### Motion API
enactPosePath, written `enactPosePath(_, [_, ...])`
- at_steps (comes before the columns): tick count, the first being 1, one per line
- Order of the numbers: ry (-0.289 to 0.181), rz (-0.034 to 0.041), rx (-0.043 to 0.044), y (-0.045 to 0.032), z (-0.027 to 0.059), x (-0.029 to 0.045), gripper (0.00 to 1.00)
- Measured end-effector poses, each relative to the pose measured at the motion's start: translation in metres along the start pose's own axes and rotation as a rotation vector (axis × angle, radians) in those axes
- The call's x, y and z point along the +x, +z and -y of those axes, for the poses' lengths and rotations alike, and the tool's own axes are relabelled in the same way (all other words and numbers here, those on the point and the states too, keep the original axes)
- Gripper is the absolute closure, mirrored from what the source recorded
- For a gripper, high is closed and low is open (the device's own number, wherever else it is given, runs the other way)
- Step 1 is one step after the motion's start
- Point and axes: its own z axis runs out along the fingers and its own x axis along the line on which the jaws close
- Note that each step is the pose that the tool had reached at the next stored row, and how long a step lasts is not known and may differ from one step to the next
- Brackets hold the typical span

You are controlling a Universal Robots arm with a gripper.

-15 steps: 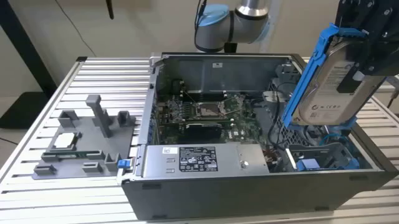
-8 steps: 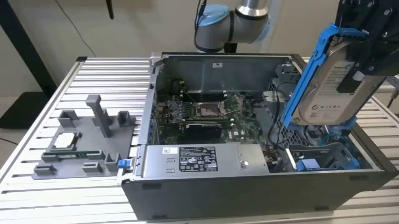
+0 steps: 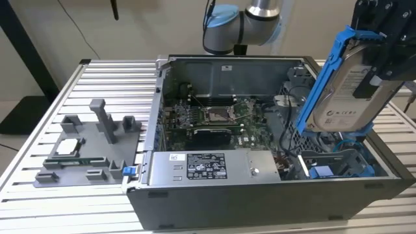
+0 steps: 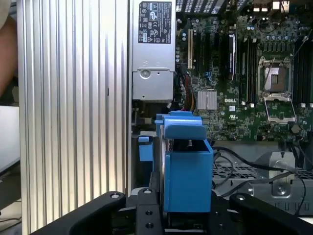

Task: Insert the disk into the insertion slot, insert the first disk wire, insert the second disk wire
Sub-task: 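Insert the disk into the insertion slot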

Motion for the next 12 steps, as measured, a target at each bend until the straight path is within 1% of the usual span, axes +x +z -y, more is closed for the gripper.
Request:
enactPosePath(4, [0.0,0.0007,0.0,0.0047,0.0053,0.0033,1.0])
enactPosePath(8, [0.0,0.0029,-0.0001,0.011,0.0098,0.0101,1.0])
enactPosePath(12, [0.0,0.007,-0.0001,0.0183,0.014,0.0165,1.0])
